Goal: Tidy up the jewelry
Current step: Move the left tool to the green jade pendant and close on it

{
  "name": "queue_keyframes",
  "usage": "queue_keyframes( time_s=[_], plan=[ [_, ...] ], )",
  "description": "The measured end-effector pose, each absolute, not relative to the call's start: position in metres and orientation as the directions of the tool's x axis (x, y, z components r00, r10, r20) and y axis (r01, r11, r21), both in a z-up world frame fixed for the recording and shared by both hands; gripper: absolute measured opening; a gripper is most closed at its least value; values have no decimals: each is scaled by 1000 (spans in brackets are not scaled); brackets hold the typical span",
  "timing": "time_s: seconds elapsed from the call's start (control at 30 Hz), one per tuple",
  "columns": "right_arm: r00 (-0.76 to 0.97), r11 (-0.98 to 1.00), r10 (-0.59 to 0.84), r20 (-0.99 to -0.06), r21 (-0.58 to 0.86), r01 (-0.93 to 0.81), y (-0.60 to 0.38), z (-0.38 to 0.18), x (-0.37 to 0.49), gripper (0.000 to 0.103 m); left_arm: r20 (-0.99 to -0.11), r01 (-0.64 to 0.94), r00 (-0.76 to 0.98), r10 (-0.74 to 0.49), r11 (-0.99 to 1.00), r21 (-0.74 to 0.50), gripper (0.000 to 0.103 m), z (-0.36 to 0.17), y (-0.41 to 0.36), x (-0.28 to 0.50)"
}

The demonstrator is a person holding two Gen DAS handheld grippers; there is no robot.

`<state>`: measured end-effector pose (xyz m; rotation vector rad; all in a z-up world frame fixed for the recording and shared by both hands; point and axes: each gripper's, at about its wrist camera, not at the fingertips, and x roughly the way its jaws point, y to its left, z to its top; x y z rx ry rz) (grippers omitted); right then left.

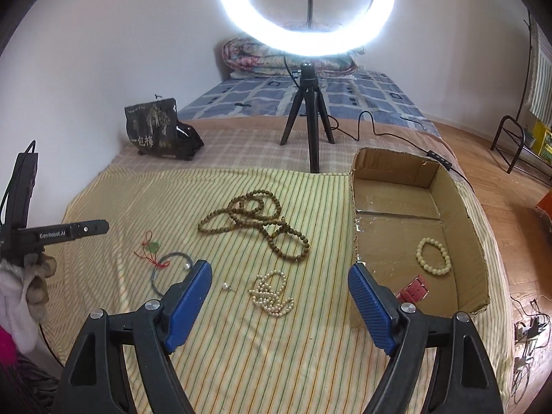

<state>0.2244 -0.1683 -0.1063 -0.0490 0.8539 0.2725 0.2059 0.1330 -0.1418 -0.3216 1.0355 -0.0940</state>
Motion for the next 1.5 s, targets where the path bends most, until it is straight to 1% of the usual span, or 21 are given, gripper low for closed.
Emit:
queue_keyframes(
  time_s=[0.27,0.47,0.6,0.73,1.0,1.33,1.4,1.43,1.47,1.5],
  plan=[
    [581,958,211,-786,47,-284,-160,-127,231,83,-853,-49,462,-243,953,-297,17,-176,125,221],
    [550,956,202,-810,41,-292,-160,-140,236,83,-860,-34,447,-247,956,-293,17,-191,126,228],
    [513,947,222,-829,58,-316,-156,-151,236,83,-863,-44,437,-253,952,-302,17,-200,131,232],
    [485,936,230,-843,56,-346,-143,-161,235,83,-855,-22,445,-264,952,-305,17,-202,128,234],
    [464,917,252,-849,55,-396,-118,-172,233,82,-856,41,448,-257,963,-268,17,-202,108,237],
    [452,888,265,-852,33,-458,-97,-181,225,83,-872,59,447,-200,979,-194,18,-202,95,239],
    [451,888,271,-850,40,-458,-96,-182,225,83,-871,69,446,-204,979,-193,27,-202,93,240],
    [453,889,273,-848,43,-456,-96,-181,225,84,-871,77,446,-207,978,-193,35,-203,91,240],
    [454,890,275,-847,46,-454,-96,-181,226,84,-871,89,449,-201,980,-180,39,-203,88,239],
    [455,890,278,-846,49,-453,-96,-180,225,84,-873,106,452,-180,983,-148,39,-203,82,240]
  ],
)
